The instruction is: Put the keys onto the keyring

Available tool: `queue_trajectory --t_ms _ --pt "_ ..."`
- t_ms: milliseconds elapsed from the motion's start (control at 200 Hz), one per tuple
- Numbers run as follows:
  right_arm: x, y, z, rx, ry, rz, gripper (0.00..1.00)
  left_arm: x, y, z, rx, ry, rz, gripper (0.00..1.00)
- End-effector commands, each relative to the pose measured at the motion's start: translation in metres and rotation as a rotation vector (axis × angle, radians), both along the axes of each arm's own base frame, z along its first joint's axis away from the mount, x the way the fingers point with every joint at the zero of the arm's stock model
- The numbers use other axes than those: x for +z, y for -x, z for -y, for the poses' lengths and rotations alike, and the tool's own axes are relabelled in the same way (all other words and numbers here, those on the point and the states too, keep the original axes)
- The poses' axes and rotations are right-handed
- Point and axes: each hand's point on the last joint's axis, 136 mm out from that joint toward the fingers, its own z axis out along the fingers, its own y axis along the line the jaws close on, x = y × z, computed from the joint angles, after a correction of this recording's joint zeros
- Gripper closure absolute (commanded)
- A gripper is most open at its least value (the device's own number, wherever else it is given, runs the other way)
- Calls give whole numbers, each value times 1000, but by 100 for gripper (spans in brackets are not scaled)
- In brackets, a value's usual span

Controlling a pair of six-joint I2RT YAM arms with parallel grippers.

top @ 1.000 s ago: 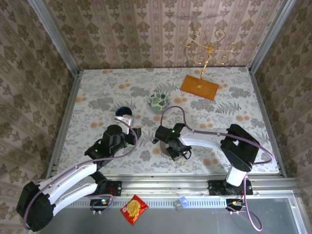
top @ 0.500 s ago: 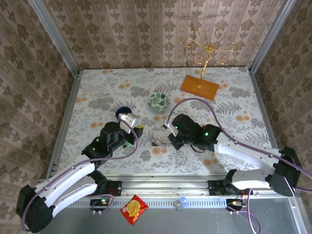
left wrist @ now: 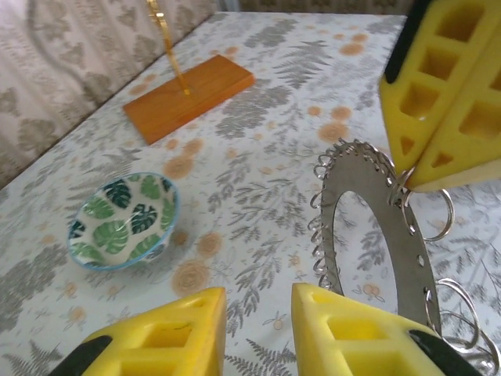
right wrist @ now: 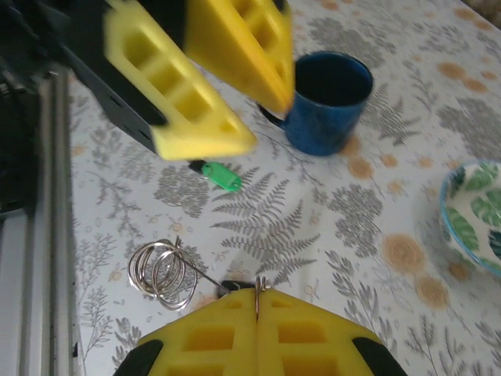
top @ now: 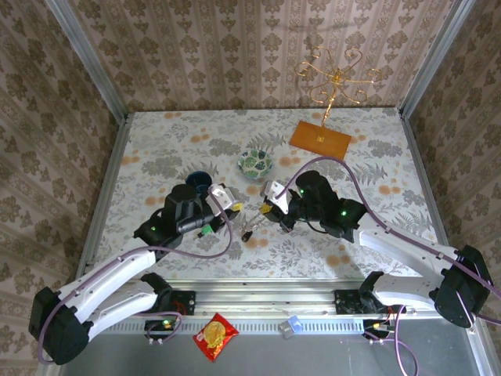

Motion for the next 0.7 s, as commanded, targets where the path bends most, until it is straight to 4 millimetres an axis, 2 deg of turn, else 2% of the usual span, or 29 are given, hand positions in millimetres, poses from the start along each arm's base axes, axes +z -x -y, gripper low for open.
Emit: queue_trajectory --t_ms 0,290,695 --pt "17 15 -12 154 -58 71 100 4 17 14 -169 18 69 73" --pt "14 23 -13 215 -43 103 100 -5 53 30 -424 96 128 76" --pt "13 24 -18 247 -41 99 100 -11 55 35 -454 116 88 77"
